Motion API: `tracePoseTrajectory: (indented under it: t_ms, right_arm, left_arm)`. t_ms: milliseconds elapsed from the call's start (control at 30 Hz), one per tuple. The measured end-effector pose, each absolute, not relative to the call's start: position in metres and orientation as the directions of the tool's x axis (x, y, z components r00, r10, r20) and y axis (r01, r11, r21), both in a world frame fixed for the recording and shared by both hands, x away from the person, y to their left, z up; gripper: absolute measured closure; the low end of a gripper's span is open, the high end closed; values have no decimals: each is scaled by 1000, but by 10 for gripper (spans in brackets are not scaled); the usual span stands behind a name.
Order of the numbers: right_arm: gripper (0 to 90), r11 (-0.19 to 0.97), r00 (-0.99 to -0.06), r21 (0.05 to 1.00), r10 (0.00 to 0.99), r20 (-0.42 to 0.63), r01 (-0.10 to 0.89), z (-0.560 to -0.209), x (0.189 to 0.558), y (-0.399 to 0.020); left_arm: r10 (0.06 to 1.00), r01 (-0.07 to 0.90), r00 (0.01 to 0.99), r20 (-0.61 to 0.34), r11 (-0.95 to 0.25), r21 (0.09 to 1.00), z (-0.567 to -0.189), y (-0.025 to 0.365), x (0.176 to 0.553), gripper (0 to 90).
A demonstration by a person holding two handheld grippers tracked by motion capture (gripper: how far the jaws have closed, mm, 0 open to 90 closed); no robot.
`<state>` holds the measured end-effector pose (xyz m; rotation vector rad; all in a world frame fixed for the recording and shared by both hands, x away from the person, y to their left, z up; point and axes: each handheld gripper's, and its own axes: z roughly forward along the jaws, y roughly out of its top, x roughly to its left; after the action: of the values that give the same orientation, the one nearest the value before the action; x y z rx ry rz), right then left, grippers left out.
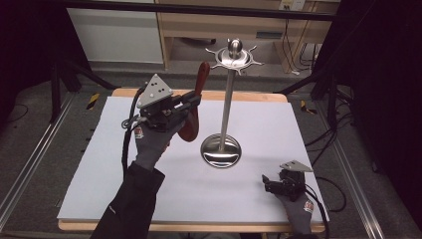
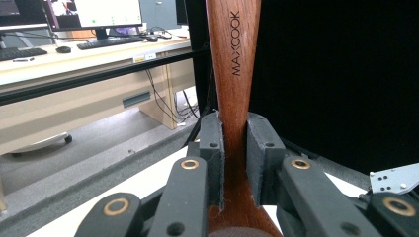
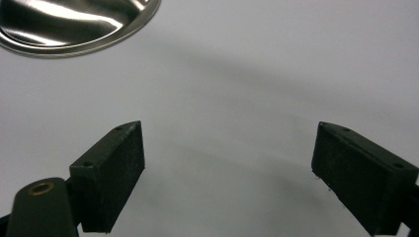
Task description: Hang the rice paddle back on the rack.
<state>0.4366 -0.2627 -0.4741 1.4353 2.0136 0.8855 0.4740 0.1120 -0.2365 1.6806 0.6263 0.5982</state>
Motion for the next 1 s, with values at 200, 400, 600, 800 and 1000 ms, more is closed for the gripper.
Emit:
tracePoseTrajectory:
  t_ms: [200,400,600,800,1000]
  right_arm:
    - [132,224,-308,752,951,-29,620,-473,436,-263]
    - [132,224,-309,752,951,-29,620,-473,436,-263]
    - [132,226,-311,754,950,-30,617,-473,436,-263]
    - [132,223,-311,754,950,-26,618,-473,435,-263]
    - [132,222,-310,754,950,-26,618,-473,435,-263]
  left_arm:
    - [692,99,721,47,-171,980,-236,109,478,781]
    - [685,109,728,40,-172,979,-238,108,482,781]
    - [683,112,729,41,-179,977,-238,104,485,781]
    - [681,120,731,37,-182,976,-239,100,488,781]
    - [683,125,729,37,-186,975,-237,94,492,781]
